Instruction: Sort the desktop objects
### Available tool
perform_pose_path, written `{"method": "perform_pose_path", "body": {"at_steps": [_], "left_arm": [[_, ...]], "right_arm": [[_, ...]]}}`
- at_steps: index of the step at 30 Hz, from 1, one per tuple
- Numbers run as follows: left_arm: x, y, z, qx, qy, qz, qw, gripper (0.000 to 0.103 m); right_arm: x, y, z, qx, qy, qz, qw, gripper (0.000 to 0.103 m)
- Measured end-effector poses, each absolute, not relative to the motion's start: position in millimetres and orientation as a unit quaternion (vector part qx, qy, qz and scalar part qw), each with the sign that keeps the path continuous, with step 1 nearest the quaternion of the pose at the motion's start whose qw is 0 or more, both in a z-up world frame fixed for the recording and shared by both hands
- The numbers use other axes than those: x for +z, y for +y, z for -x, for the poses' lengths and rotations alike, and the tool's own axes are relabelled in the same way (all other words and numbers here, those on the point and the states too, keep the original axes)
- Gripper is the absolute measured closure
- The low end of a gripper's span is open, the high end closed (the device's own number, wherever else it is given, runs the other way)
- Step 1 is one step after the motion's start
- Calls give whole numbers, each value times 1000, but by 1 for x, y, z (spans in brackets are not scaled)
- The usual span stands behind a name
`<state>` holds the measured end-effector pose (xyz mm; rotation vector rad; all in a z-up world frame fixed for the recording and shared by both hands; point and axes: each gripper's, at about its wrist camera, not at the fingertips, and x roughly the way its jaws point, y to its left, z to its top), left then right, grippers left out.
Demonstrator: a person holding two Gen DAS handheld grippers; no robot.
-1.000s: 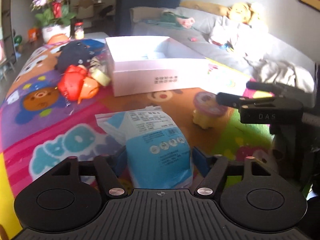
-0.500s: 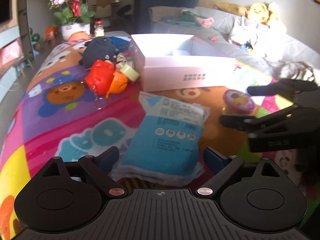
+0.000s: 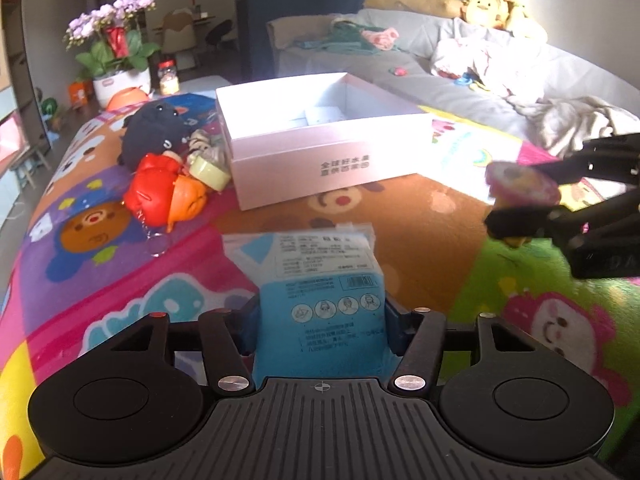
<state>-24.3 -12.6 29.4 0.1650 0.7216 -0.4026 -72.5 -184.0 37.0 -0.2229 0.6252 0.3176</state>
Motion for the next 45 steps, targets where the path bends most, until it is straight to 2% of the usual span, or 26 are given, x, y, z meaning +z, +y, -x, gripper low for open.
{"method": "perform_pose_path", "body": {"at_steps": [3, 8, 14, 15, 16, 17, 18, 20, 21, 28, 33, 35, 36, 40, 45], "left_arm": [[48, -12, 40, -206, 329, -80, 918, 42], [99, -16, 45, -212, 250, -80, 941, 42], [132, -48, -27, -191, 160, -82, 965, 42], [134, -57, -45, -188, 146, -84, 968, 39], [132, -62, -61, -189, 145, -83, 968, 28], [129, -65, -74, -190, 157, -76, 966, 21], [125, -65, -84, -188, 176, -63, 964, 16], [111, -54, -89, -192, 212, -28, 958, 12], [102, -47, -85, -197, 223, -17, 955, 6], [32, 17, -40, -145, 294, 11, 945, 6], [21, 46, -26, -120, 308, 42, 943, 4], [21, 50, -21, -118, 305, 41, 944, 3], [21, 51, -19, -115, 301, 38, 946, 3], [20, 48, -14, -103, 289, 32, 951, 1], [17, 51, -18, -98, 291, 53, 950, 1]], "right_arm": [[56, -193, 87, 158, 277, 109, 942, 48], [98, -217, 101, 146, 209, 73, 964, 48], [113, -234, 89, 118, 179, 50, 975, 48], [112, -234, 84, 115, 183, 49, 975, 48], [111, -234, 79, 113, 187, 50, 975, 48], [110, -234, 74, 111, 192, 52, 974, 48], [108, -233, 69, 109, 196, 56, 973, 48], [105, -232, 62, 104, 201, 62, 972, 48], [103, -232, 59, 104, 203, 64, 972, 48], [100, -212, 15, 122, 208, 78, 967, 48], [101, -170, -36, 134, 194, 94, 967, 48], [96, -157, -57, 128, 186, 96, 969, 43], [93, -154, -66, 125, 194, 91, 969, 28], [81, -154, -65, 141, 223, 58, 963, 23], [54, -153, -14, 172, 230, 101, 953, 2]]}}
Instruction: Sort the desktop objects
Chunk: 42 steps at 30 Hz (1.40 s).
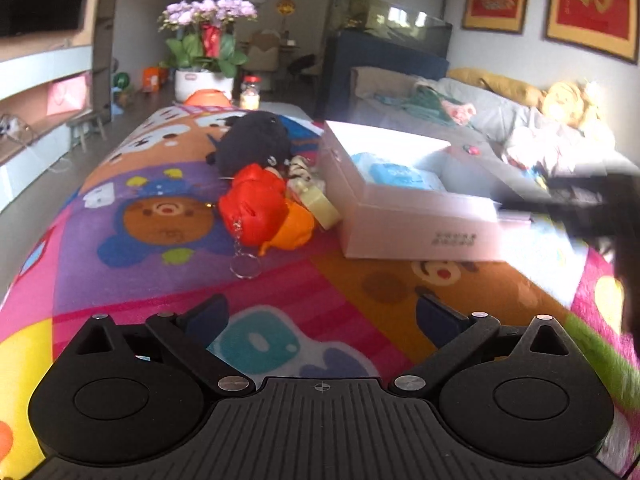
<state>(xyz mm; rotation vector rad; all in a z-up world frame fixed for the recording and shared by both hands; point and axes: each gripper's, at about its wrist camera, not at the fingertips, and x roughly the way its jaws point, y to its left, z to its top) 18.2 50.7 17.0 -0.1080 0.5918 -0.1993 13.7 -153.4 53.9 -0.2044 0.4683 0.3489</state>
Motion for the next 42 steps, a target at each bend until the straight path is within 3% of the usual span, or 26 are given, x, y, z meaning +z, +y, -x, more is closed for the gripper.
{"method": "perform_pose_path", "body": {"at_steps": [5, 13, 15, 19, 23, 42], "left_arm": [[15, 58, -18, -72, 292, 82, 950, 0], [16, 57, -13, -55, 284, 79, 954, 0], [17, 53, -11, -64, 279, 75, 955, 0], [17, 48, -11, -79, 278, 85, 954, 0], [15, 40, -14, -89, 280, 76, 953, 0], [13, 46, -15, -78, 289, 103, 949, 0]], "right_arm": [[19, -149, -2, 183, 302, 84, 932, 0], [-18, -140, -29, 129, 341, 104, 926, 0], [-24, -158, -33, 144, 348, 44, 925, 0], [-22, -177, -29, 167, 335, -1, 927, 0], [-23, -160, -26, 145, 337, 59, 928, 0], [-20, -163, -32, 149, 340, 48, 927, 0]]}}
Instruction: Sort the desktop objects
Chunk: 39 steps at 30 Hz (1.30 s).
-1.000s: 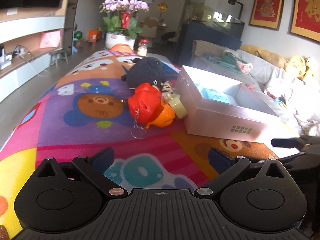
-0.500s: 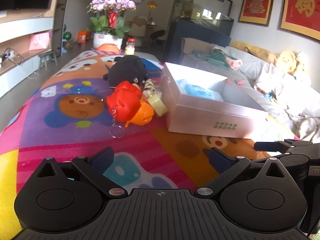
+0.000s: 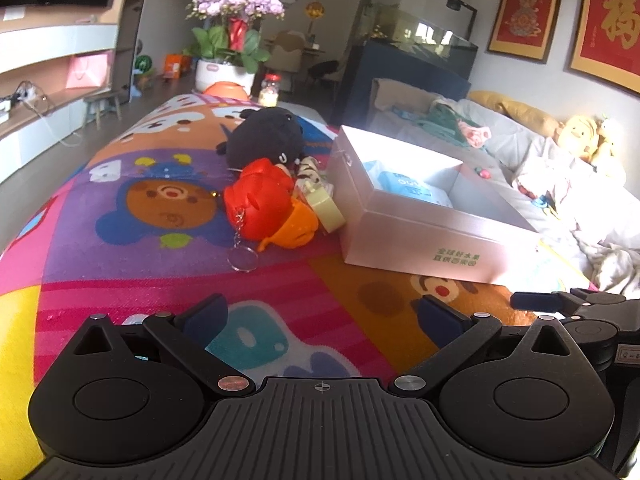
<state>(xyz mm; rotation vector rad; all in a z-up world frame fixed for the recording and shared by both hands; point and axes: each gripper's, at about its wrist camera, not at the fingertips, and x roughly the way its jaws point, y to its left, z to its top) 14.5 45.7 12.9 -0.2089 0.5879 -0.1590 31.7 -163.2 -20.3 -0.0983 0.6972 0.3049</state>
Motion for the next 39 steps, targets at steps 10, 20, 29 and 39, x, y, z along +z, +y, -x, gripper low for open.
{"method": "perform_pose_path", "body": {"at_steps": [10, 20, 29, 39], "left_arm": [[13, 47, -15, -77, 288, 108, 948, 0], [12, 50, -15, -77, 287, 116, 948, 0], [12, 51, -15, -77, 286, 122, 947, 0], [12, 51, -13, -76, 284, 123, 948, 0]], "right_arm": [[-21, -163, -32, 149, 340, 48, 927, 0], [-21, -163, -31, 149, 340, 48, 927, 0], [-21, -163, -32, 149, 340, 48, 927, 0], [-21, -163, -32, 149, 340, 48, 927, 0]]}}
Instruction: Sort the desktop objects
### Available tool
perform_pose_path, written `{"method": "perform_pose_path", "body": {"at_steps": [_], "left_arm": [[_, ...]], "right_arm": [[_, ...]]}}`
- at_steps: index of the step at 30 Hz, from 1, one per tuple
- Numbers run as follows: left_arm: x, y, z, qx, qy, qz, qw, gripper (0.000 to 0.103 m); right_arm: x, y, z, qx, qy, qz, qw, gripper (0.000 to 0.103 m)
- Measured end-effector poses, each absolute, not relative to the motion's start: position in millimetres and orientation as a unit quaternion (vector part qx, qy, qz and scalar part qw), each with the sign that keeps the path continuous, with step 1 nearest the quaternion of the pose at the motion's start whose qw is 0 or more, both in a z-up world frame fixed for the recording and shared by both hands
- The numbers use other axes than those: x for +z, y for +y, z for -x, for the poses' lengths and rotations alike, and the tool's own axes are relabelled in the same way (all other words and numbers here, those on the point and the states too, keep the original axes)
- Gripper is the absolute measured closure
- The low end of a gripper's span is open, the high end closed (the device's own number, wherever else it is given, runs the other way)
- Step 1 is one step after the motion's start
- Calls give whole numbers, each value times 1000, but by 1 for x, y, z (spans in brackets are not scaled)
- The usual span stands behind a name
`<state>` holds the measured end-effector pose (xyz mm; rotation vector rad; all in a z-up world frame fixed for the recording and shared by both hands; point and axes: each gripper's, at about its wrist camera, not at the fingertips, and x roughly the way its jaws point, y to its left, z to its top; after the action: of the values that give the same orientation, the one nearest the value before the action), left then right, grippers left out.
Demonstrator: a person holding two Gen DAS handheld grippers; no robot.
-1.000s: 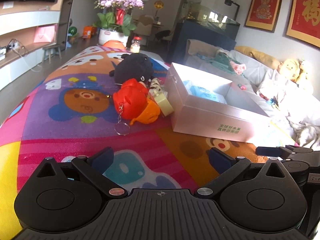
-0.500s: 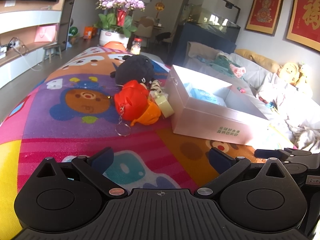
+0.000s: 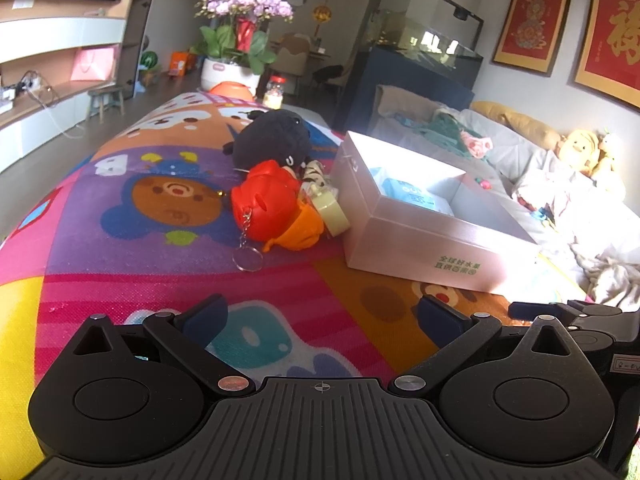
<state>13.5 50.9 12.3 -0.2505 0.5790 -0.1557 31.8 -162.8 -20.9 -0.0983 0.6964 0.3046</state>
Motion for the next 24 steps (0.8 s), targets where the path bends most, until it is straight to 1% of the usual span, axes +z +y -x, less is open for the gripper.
{"method": "perform_pose_path", "body": {"at_steps": [4, 9, 15, 16, 17, 19, 22, 23, 24], "left_arm": [[17, 51, -19, -88, 288, 115, 947, 0], [33, 48, -37, -78, 257, 57, 962, 0], [33, 32, -69, -85, 264, -2, 961, 0], [31, 29, -71, -80, 267, -11, 960, 2], [29, 29, -74, -79, 269, -13, 960, 5], [26, 28, -75, -86, 279, -17, 956, 27], [22, 25, -77, -86, 273, -29, 958, 30], [22, 24, -77, -86, 270, -36, 958, 33], [22, 23, -78, -87, 268, -43, 959, 46]], "right_arm": [[-21, -163, -32, 148, 340, 48, 927, 0], [-21, -163, -32, 148, 340, 48, 928, 0], [-22, -161, -30, 148, 340, 48, 928, 0], [-22, -161, -31, 148, 340, 48, 928, 0], [-22, -161, -31, 148, 339, 48, 928, 0], [-22, -161, -31, 148, 340, 47, 928, 0], [-22, -160, -30, 148, 339, 50, 928, 0], [-22, -161, -31, 148, 340, 47, 927, 0], [-22, -162, -31, 150, 341, 45, 927, 0]]}}
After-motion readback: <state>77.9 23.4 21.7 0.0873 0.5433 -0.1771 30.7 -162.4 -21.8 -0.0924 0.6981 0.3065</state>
